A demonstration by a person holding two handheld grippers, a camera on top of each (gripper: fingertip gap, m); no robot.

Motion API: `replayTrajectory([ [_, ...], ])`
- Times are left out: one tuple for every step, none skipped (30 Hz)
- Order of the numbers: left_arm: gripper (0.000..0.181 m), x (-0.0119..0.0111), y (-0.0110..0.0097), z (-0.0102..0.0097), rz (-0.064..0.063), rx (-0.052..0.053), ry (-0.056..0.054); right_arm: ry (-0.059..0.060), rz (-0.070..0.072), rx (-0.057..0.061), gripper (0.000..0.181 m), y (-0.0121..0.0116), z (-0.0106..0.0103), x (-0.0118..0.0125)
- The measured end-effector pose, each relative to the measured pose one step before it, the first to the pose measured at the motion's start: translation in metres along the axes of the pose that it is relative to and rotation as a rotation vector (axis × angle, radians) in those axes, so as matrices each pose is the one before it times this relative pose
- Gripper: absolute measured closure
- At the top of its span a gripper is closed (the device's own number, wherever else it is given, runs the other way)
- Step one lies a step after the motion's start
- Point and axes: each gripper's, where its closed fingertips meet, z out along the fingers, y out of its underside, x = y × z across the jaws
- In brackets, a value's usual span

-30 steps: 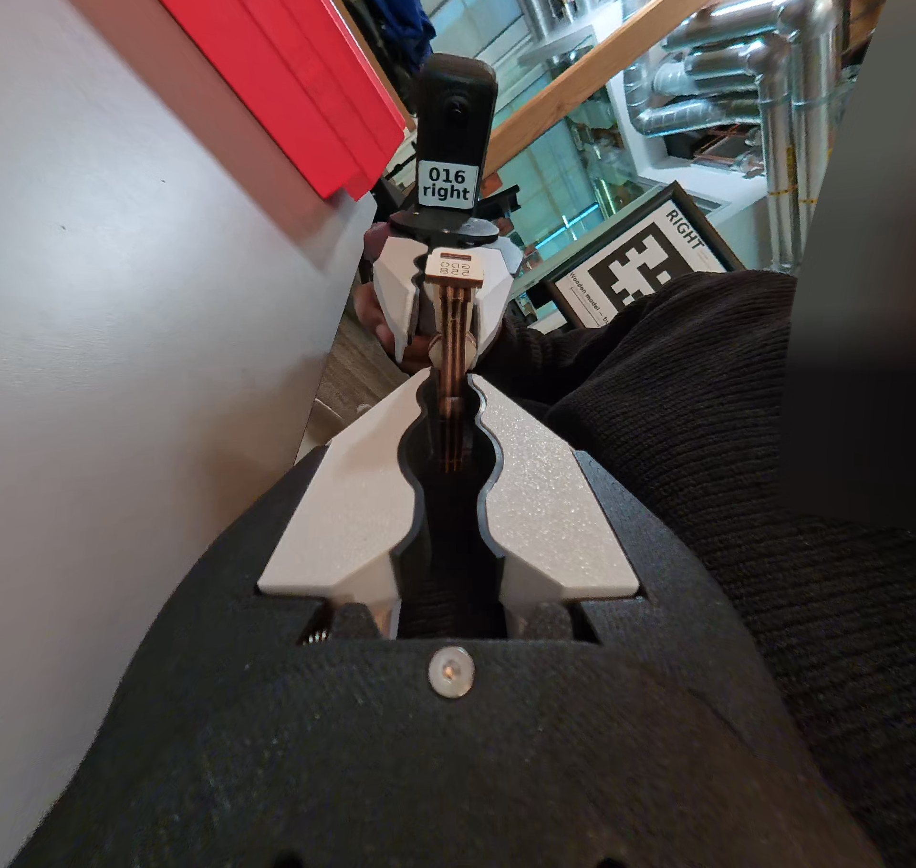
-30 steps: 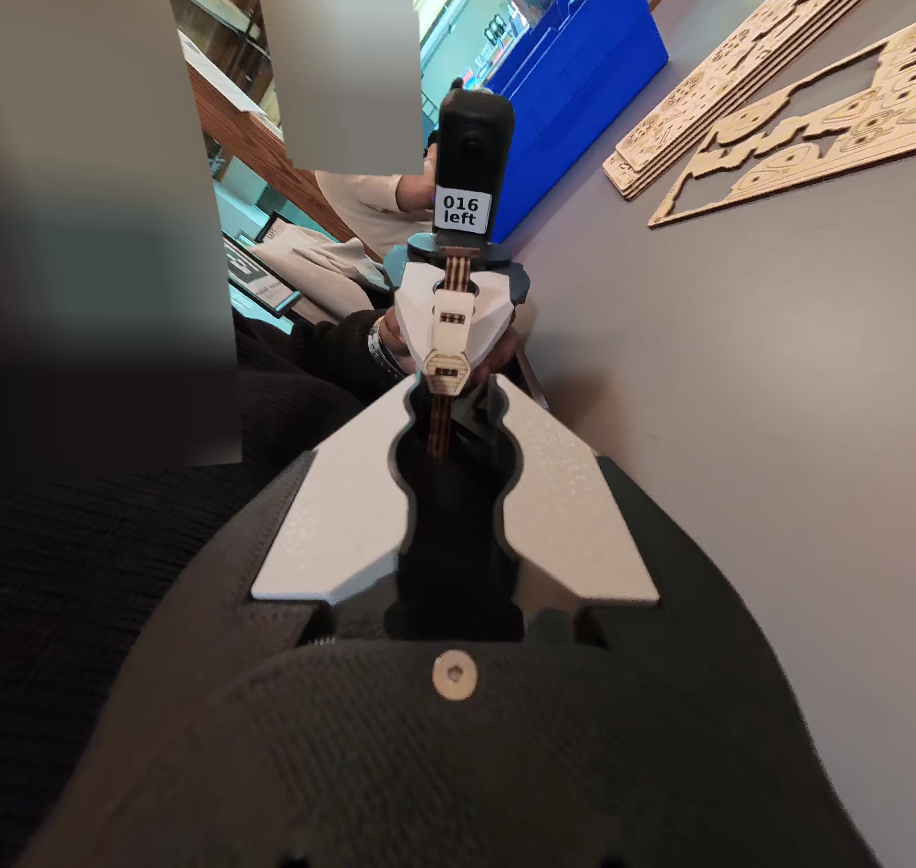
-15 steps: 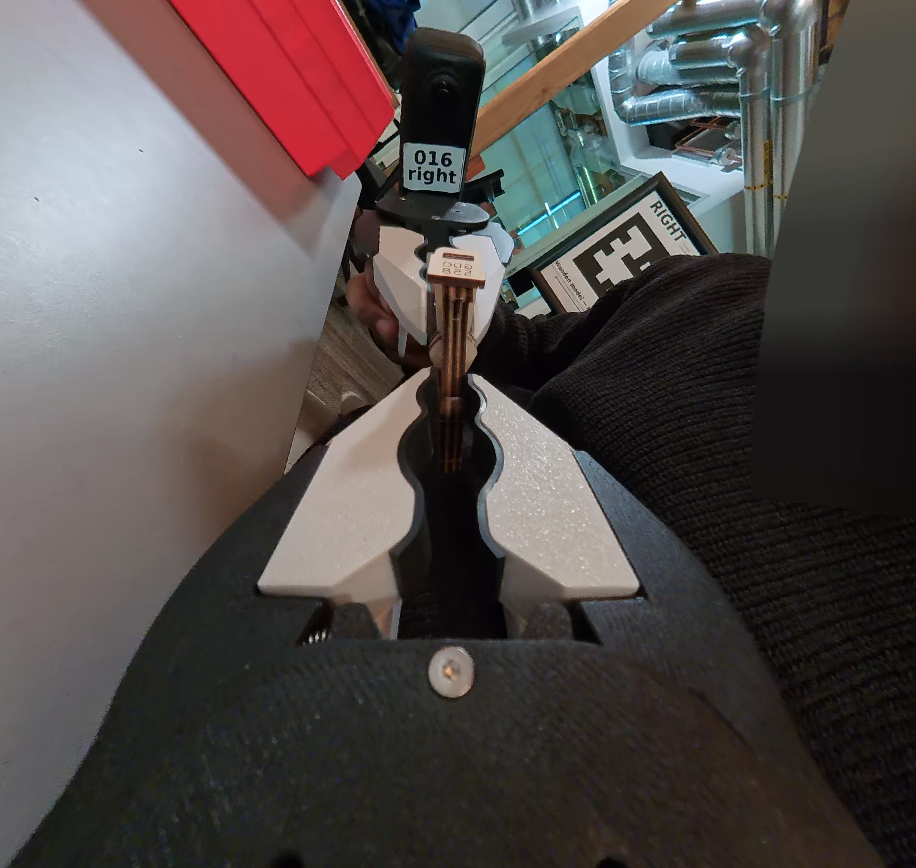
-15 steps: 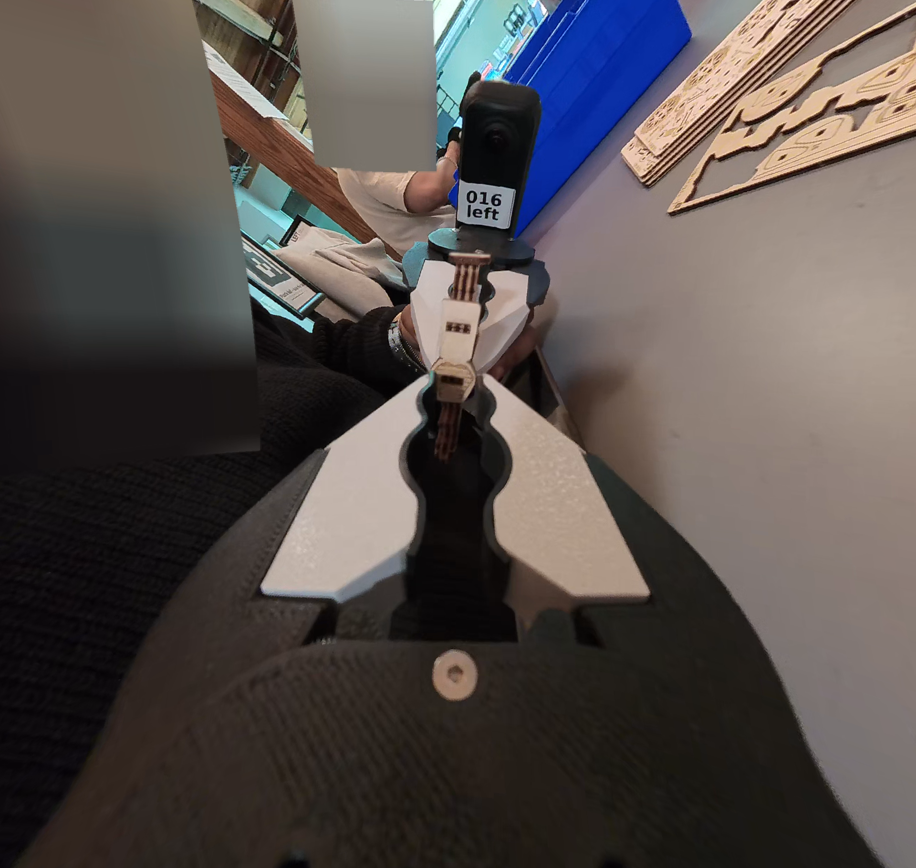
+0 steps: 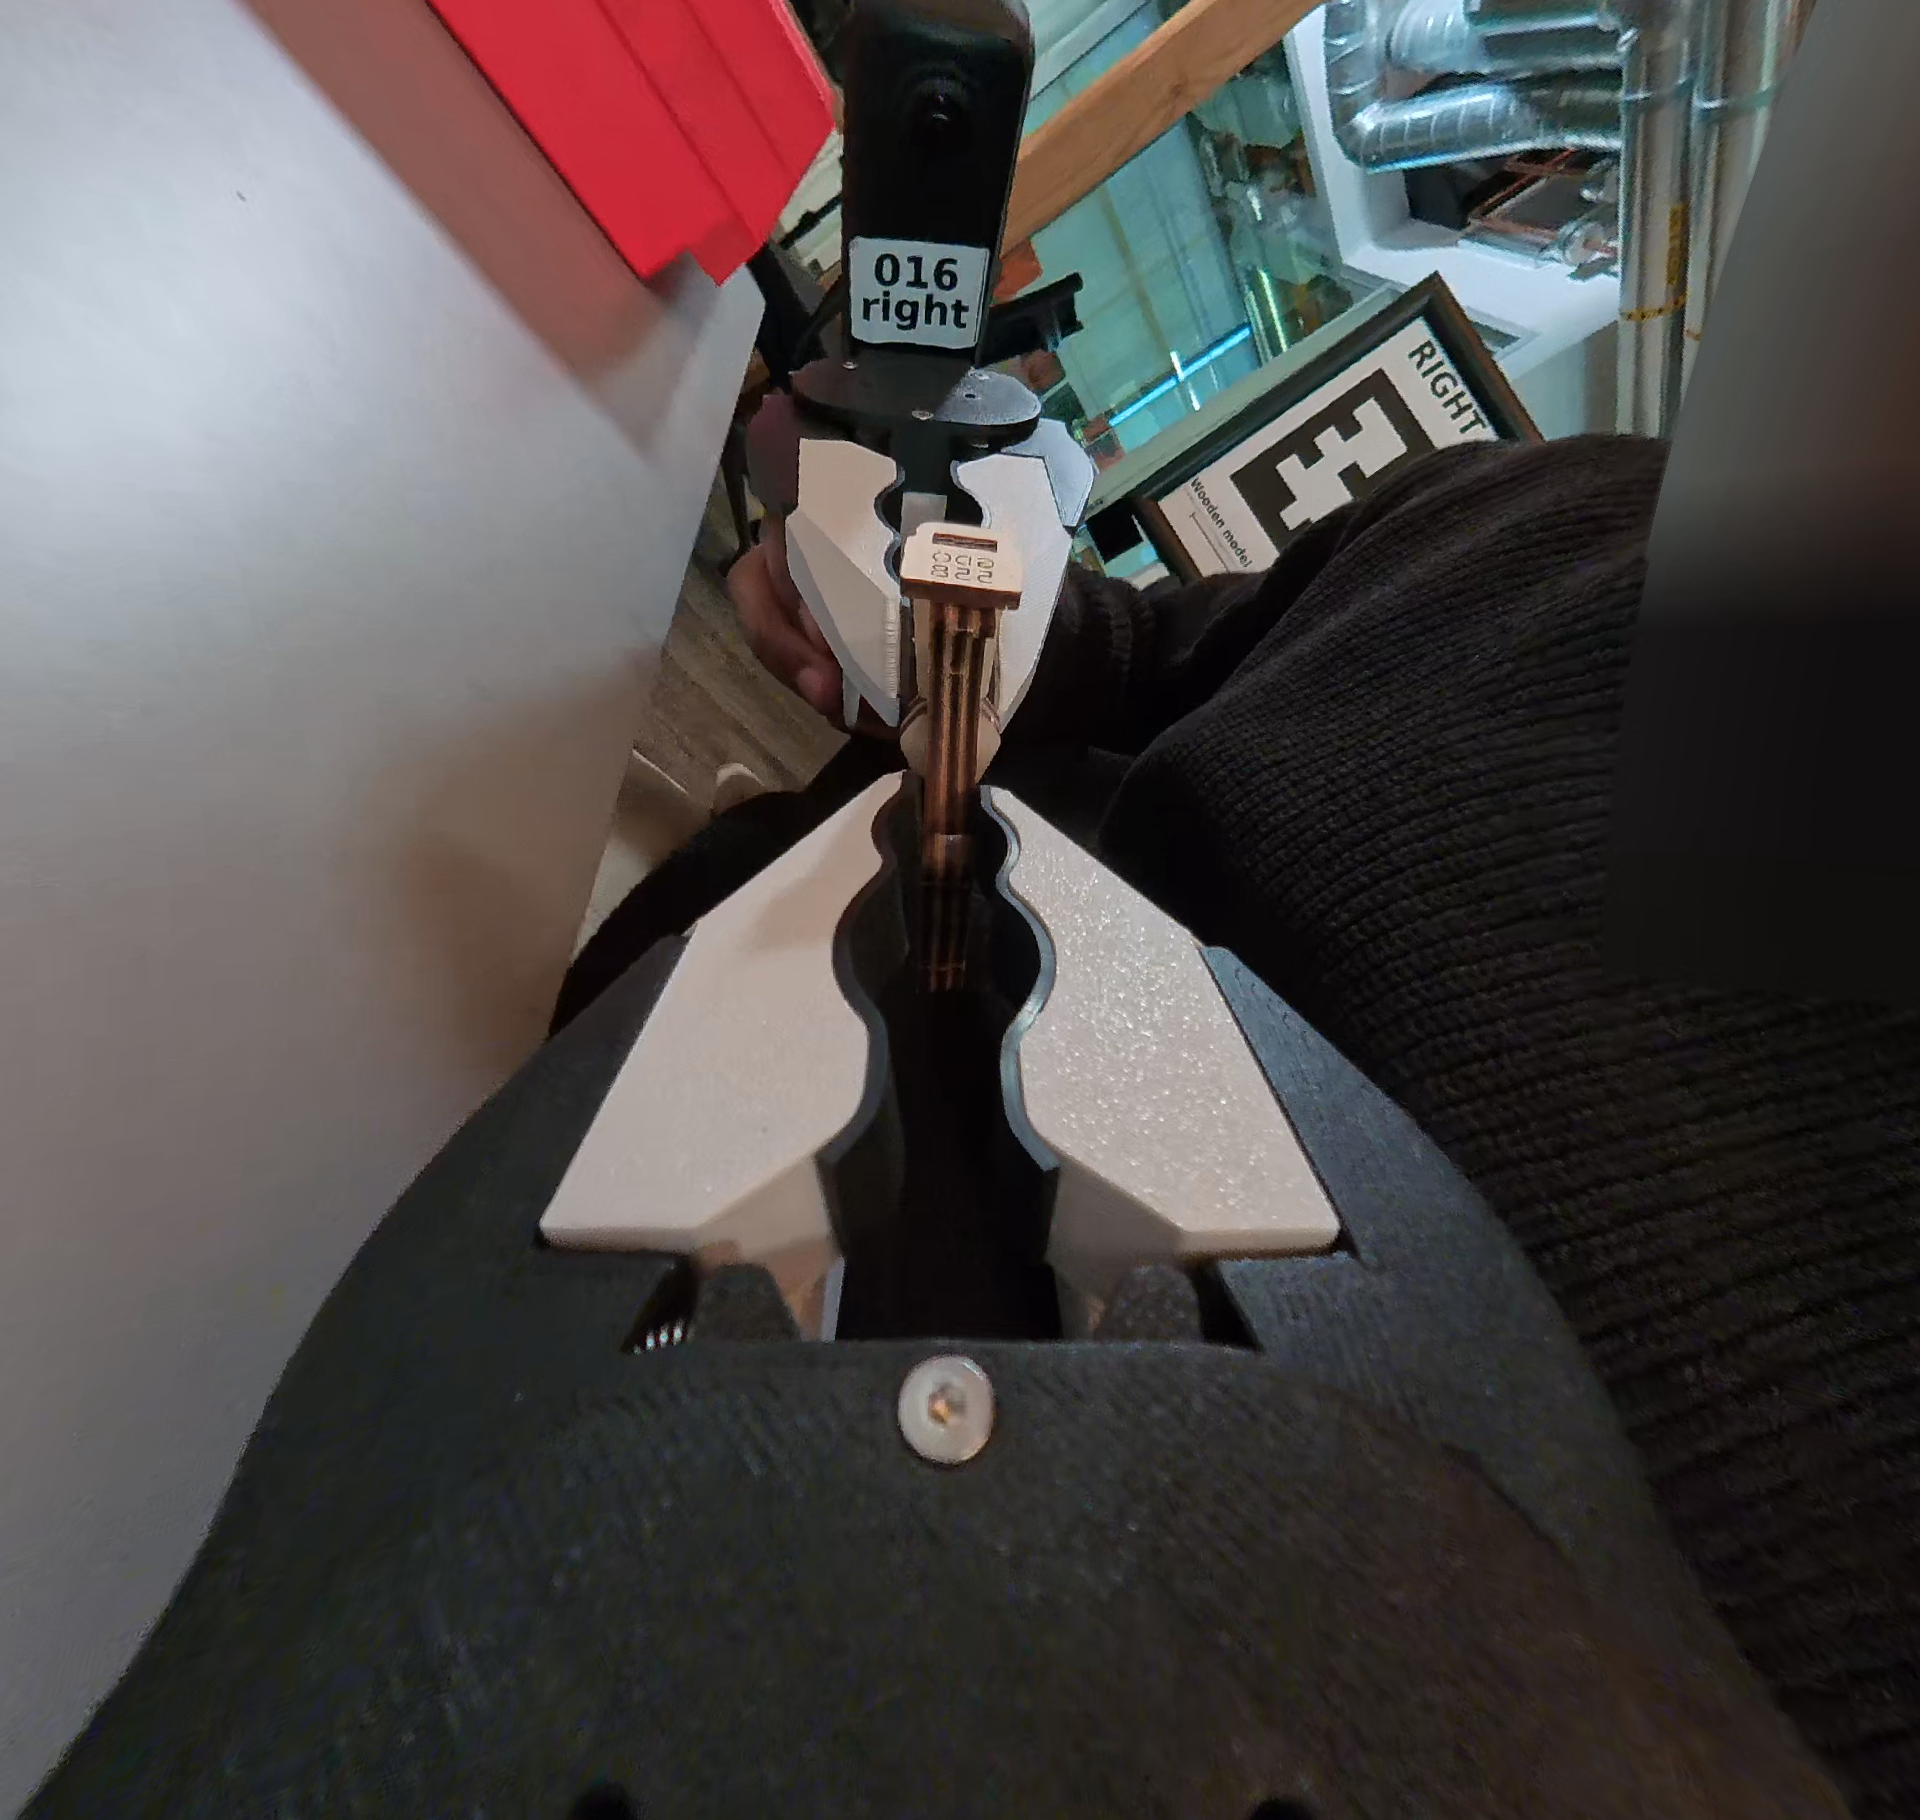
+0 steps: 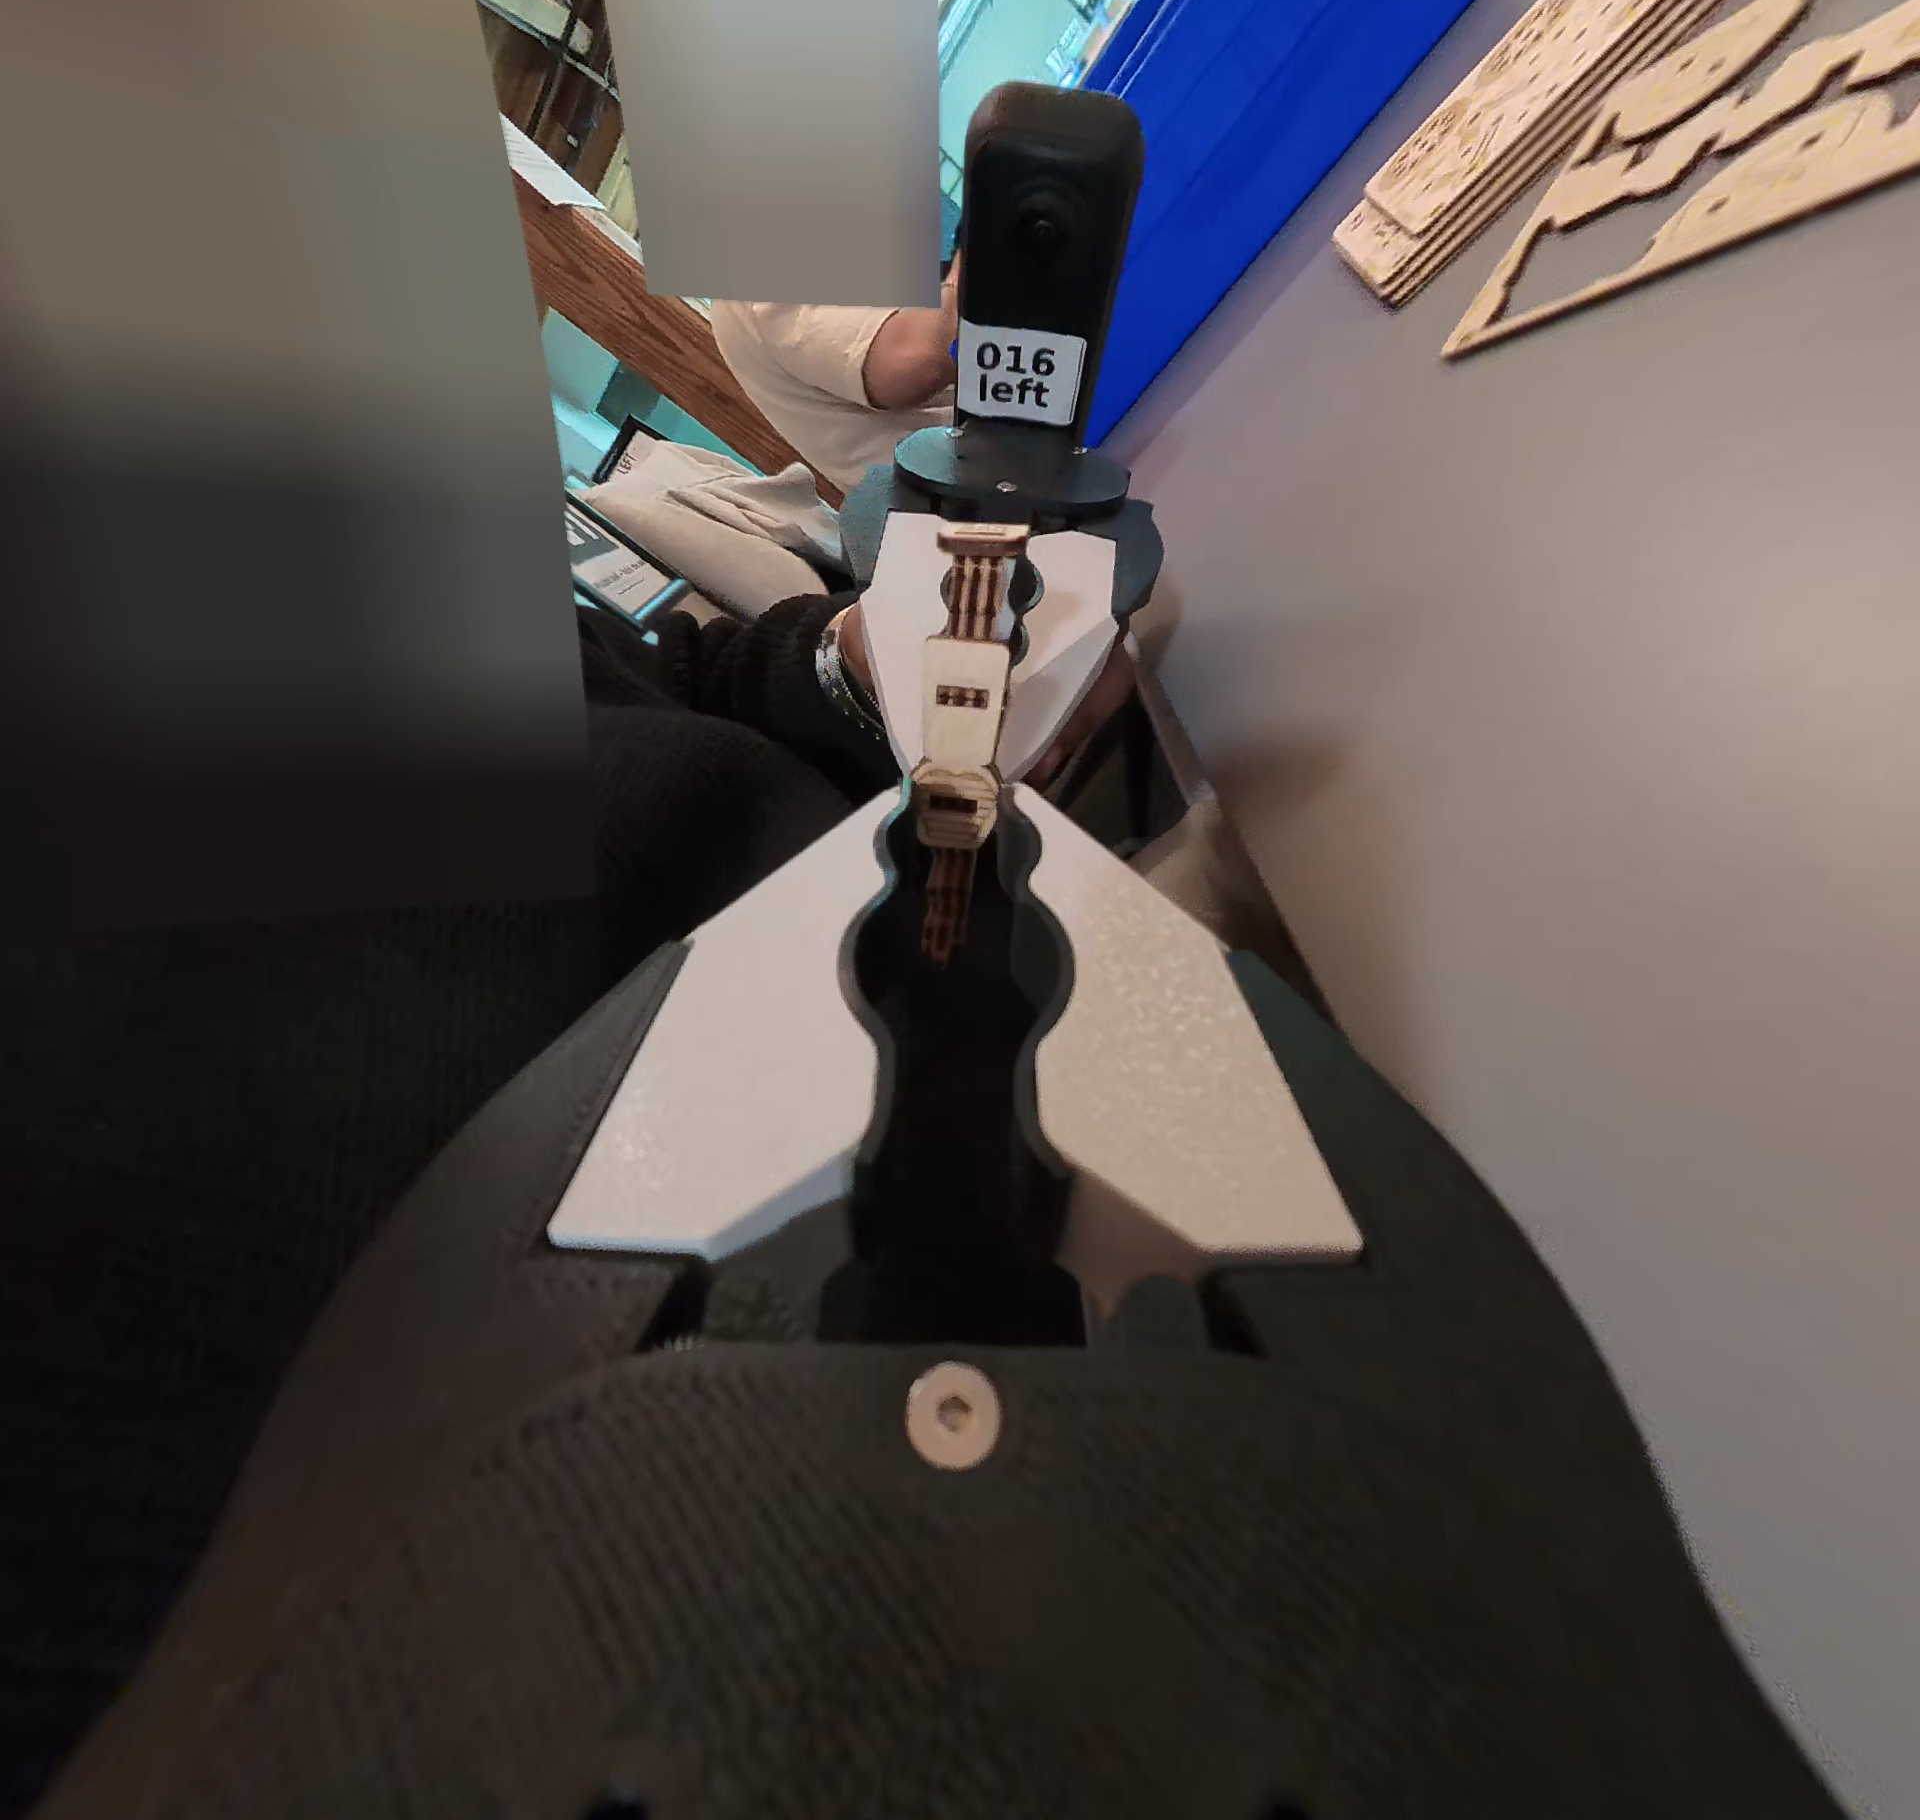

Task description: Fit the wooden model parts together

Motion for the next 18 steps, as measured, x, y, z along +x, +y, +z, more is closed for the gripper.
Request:
replayTrajectory([
  [0.175,0.00161,0.00480,0.00143,-0.0039,-0.0073,0.0016,-0.0045,0.0109,0.0015,0.167,0.00474,-0.00017,-0.00204],
  [0.175,0.00167,0.00634,0.00191,-0.0058,-0.0106,0.0029,-0.0013,0.0030,-0.0026,0.167,0.00593,-0.00013,-0.00225],
  [0.175,0.00078,0.00579,0.00162,-0.0084,-0.0058,0.0000,0.0077,-0.0069,-0.0028,0.167,0.00599,-0.00005,-0.00196],
  [0.175,0.00142,0.00435,0.00117,-0.0102,0.0000,0.0060,0.0136,-0.0142,0.0030,0.167,0.00461,0.00002,-0.00203],
  [0.175,0.00128,0.00260,0.00098,-0.0099,0.0053,0.0048,0.0160,-0.0168,0.0095,0.167,0.00276,-0.00024,-0.00200],
  [0.175,0.00052,0.00164,0.00082,-0.0059,0.0064,0.0002,0.0165,-0.0161,0.0116,0.167,0.00147,-0.00039,-0.00113],
  [0.175,0.00038,0.00114,0.00097,-0.0047,0.0043,0.0024,0.0127,-0.0128,0.0085,0.166,0.00070,-0.00076,-0.00051],
  [0.175,0.00034,0.00008,0.00054,-0.0019,0.0064,0.0025,0.0129,-0.0068,0.0051,0.162,0.00005,-0.00078,0.00073],
  [0.175,0.00034,-0.00013,0.00019,0.0013,0.0016,0.0035,0.0085,-0.0026,0.0009,0.162,-0.00029,-0.00048,0.00090],
  [0.175,-0.00026,-0.00034,-0.00011,0.0052,-0.0016,-0.0011,-0.0029,-0.0019,-0.0023,0.164,-0.00039,0.00003,-0.00032],
  [0.175,-0.00046,-0.00051,-0.00044,0.0073,-0.0011,-0.0027,-0.0052,-0.0005,-0.0014,0.166,-0.00039,0.00039,-0.00061],
  [0.175,-0.00055,-0.00044,-0.00060,0.0066,-0.0005,-0.0035,-0.0022,0.0024,-0.0004,0.167,-0.00024,0.00042,0.00003],
  [0.175,0.00006,0.00015,-0.00028,0.0029,-0.0020,-0.0001,-0.0018,0.0026,-0.0010,0.167,-0.00016,0.00030,-0.00005],
  [0.174,0.00010,0.00011,-0.00009,0.0008,0.0002,0.0006,-0.0010,0.0008,-0.0016,0.167,0.00006,0.00011,-0.00007],
  [0.175,0.00007,-0.00012,-0.00015,-0.0002,0.0011,0.0011,0.0002,-0.0003,-0.0011,0.167,-0.00005,0.00018,-0.00018],
  [0.175,0.00030,0.00014,-0.00004,-0.0008,-0.0006,0.0024,0.0006,-0.0009,-0.0006,0.167,-0.00009,0.00007,-0.00025],
  [0.175,-0.00013,-0.00024,-0.00008,0.0023,0.0008,-0.0018,0.0006,0.0001,-0.0004,0.167,-0.00007,0.00004,0.00004],
  [0.174,0.00016,-0.00008,0.00009,0.0034,-0.0004,-0.0015,-0.0010,0.0028,-0.0002,0.167,-0.00005,-0.00008,-0.00011],
])
